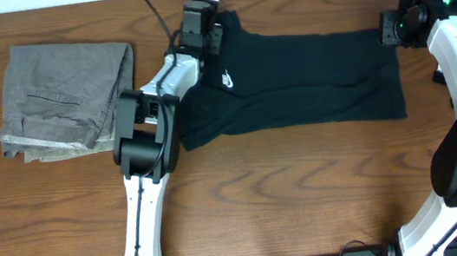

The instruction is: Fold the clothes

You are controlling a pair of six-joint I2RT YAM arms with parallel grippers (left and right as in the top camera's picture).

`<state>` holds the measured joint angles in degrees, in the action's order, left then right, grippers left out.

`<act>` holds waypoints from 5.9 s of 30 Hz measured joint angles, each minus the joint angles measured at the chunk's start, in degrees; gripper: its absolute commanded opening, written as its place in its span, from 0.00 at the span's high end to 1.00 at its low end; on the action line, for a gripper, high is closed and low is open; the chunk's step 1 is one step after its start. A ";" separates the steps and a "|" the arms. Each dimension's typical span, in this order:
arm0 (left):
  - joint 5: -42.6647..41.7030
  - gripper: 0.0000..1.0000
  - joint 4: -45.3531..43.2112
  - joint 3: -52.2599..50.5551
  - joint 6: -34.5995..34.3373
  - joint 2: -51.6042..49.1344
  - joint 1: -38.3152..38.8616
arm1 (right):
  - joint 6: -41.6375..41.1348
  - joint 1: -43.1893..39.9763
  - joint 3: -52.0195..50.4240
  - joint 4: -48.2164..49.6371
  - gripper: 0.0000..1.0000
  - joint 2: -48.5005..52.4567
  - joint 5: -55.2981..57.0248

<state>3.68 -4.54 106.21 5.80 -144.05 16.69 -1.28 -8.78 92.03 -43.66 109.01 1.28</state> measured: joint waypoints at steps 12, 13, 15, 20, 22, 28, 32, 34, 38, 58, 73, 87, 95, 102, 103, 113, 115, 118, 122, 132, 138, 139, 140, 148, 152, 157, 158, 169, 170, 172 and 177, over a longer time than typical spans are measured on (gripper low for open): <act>-0.96 0.47 0.26 0.00 -7.30 0.68 -2.14 | 3.67 0.15 -2.84 2.75 0.94 0.00 -5.40; -0.98 0.47 0.52 0.00 -7.37 1.01 -2.10 | 4.15 0.31 -2.86 3.34 0.97 0.00 -6.19; -1.09 0.47 0.81 0.00 -7.43 1.68 -2.01 | 4.83 0.72 -2.86 4.68 0.99 0.00 -7.30; -1.42 0.47 1.07 0.00 -8.02 3.48 -2.01 | 5.86 1.57 -2.86 10.99 0.97 1.05 -8.61; -1.92 0.47 1.18 0.00 -8.41 3.63 -2.01 | 6.23 1.62 -2.86 14.19 0.96 2.38 -8.55; -6.60 0.47 0.48 0.00 -8.66 3.65 -2.01 | 6.75 1.40 -2.86 22.27 0.97 10.64 -6.08; -8.26 0.47 -0.20 0.00 -8.68 3.65 -2.03 | 6.95 1.01 -3.02 27.19 0.98 16.09 -4.46; -8.59 0.47 -1.14 0.00 -8.68 3.65 -2.08 | 6.97 0.63 -3.04 29.92 0.98 17.90 -4.02; -9.27 0.47 -2.32 0.00 -8.68 3.65 -2.08 | 6.97 0.22 -3.06 33.42 0.98 19.32 -3.30; -9.27 0.68 -5.18 0.00 -8.50 -1.92 -4.07 | 6.97 0.15 -3.06 34.93 0.97 20.06 -2.73; -4.83 0.94 -3.76 0.09 -7.06 -1.86 -4.50 | 6.97 0.15 -3.06 33.57 0.96 20.06 -1.84; -1.38 0.50 -1.79 0.46 -2.40 -1.20 -8.00 | 6.97 -0.92 -3.06 34.10 0.93 20.24 1.95; -0.33 0.34 1.40 -0.31 -3.17 5.20 -7.74 | 8.66 -2.01 -1.75 31.12 0.88 20.35 1.07; -2.08 0.77 20.20 -0.07 -9.70 20.61 -7.58 | 11.41 1.77 4.57 22.21 0.99 20.31 -1.77; -2.82 0.78 22.97 0.22 -10.14 21.94 -7.58 | 11.50 2.45 4.72 22.03 0.99 20.31 -1.97; -8.76 0.79 29.51 -1.77 -11.63 16.76 -7.58 | 12.13 3.98 4.79 24.28 0.99 21.99 -3.26; -9.22 0.79 27.50 -2.12 -11.67 14.80 -7.58 | 12.15 3.58 4.79 25.77 0.99 23.76 -3.23; -9.49 0.79 24.57 -2.27 -11.80 12.83 -7.56 | 12.15 2.97 5.44 28.04 0.99 25.83 -3.48; -9.53 0.80 22.69 -2.27 -11.80 11.78 -7.58 | 12.04 2.36 6.19 28.13 0.99 26.49 -3.96; -7.26 0.87 23.61 -2.34 -11.91 11.34 -7.58 | 10.73 -0.63 7.37 24.24 0.99 26.53 -3.21; -11.52 0.90 22.95 -2.38 -11.98 11.32 -7.58 | 10.82 -1.38 7.56 23.82 0.99 26.53 -2.84; -12.68 0.91 22.60 -2.38 -12.00 11.32 -7.58 | 10.82 -1.36 7.56 23.80 0.99 26.53 -2.75; -13.77 0.91 22.12 -2.38 -12.00 11.32 -7.56 | 10.82 -1.36 7.56 23.80 0.99 26.53 -2.78; -17.14 0.94 20.31 -2.38 -11.76 11.28 -6.73 | 10.82 -1.36 7.56 23.74 0.99 26.53 -2.73; -17.38 0.94 20.15 -2.38 -11.74 10.91 -6.27 | 10.82 -1.36 7.56 23.71 0.99 26.53 -2.73; -17.51 0.94 19.93 -2.38 -11.74 8.20 -6.12 | 10.82 -1.33 7.58 23.69 0.99 26.53 -2.73; -17.49 0.94 19.96 -2.38 -11.74 7.41 -6.12 | 10.84 -1.33 7.61 23.67 0.99 26.53 -2.73; -11.32 0.94 22.51 -1.62 -11.56 6.21 -5.99 | 10.95 -1.33 7.78 22.88 0.99 26.51 -2.32; -10.78 0.94 23.28 -1.46 -11.56 6.25 -6.08 | 10.95 -1.33 7.78 22.88 0.99 26.51 -2.29; -10.12 0.94 24.13 -1.38 -11.56 6.38 -6.27 | 10.97 -1.33 7.78 22.86 0.99 26.51 -2.29; -9.49 0.94 23.69 -1.40 -11.56 6.49 -6.49 | 10.97 -1.33 7.78 22.86 0.99 26.51 -2.29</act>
<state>-5.80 19.16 104.81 -5.76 -137.56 10.20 9.69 -10.11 99.81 -20.80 135.52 -1.02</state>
